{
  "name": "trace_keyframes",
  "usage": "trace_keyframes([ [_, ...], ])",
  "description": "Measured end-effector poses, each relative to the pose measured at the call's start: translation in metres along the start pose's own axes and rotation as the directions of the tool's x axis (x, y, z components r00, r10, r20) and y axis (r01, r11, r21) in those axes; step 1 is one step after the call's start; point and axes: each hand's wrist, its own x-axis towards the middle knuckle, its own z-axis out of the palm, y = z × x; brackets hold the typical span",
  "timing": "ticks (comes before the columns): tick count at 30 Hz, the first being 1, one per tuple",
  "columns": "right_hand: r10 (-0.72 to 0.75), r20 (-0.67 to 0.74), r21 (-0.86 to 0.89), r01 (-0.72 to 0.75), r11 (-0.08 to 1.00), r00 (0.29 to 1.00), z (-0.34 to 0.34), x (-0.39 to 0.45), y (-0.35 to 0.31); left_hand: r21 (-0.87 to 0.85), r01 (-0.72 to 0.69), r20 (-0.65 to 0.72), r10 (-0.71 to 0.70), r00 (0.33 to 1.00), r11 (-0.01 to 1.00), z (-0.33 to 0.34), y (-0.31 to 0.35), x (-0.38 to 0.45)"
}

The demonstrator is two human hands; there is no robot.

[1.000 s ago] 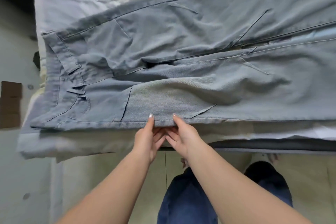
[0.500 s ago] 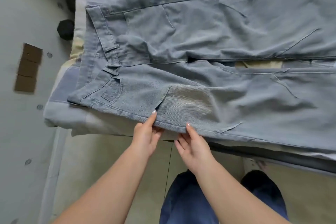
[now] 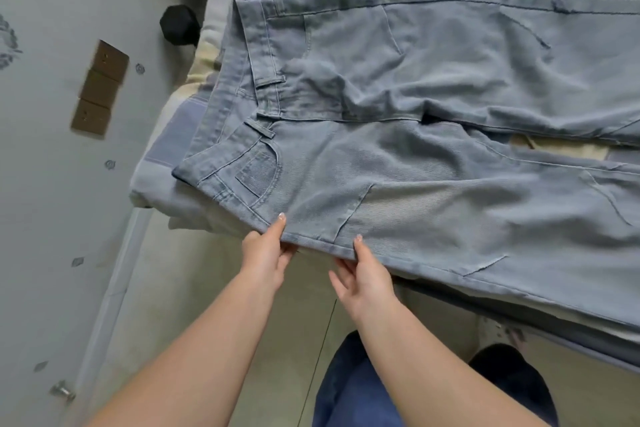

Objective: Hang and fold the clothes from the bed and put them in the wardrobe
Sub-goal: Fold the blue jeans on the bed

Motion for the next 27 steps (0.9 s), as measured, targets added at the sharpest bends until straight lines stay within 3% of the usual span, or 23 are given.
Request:
trace_keyframes([
  [4,-0.07,0.015,-0.009,0.07,0.998,0.997,-0.001,-0.002,-0.003,-0.03,-0.033,0.011,0.033,0.999,0.999,0.0,0.012,0.0],
  [6,-0.161,0.002,-0.097,0.16,0.982,0.987,0.0,-0.002,-0.007,-0.057,-0.078,-0.031,0.076,0.997,0.995,0.004,0.025,0.0],
  [9,-0.338,-0.031,-0.339,0.308,0.889,0.941,0.001,-0.01,-0.019,-0.033,-0.166,-0.1,0.162,0.982,0.986,0.012,0.047,-0.003],
  [12,-0.477,0.0,-0.449,0.426,0.786,0.879,0.009,-0.029,-0.044,0.018,-0.219,-0.116,0.22,0.969,0.975,0.025,0.07,-0.011],
  [17,-0.631,0.147,-0.481,0.612,0.627,0.762,0.035,-0.061,-0.107,-0.081,-0.316,-0.027,0.315,0.949,0.945,0.069,0.112,-0.04],
  [24,-0.77,0.178,-0.531,0.719,0.449,0.612,0.091,-0.075,-0.198,-0.179,-0.324,0.033,0.335,0.942,0.929,0.138,0.165,-0.047],
  [27,-0.792,0.169,-0.541,0.727,0.423,0.587,0.131,-0.056,-0.238,-0.212,-0.302,0.068,0.322,0.944,0.929,0.173,0.194,-0.025],
])
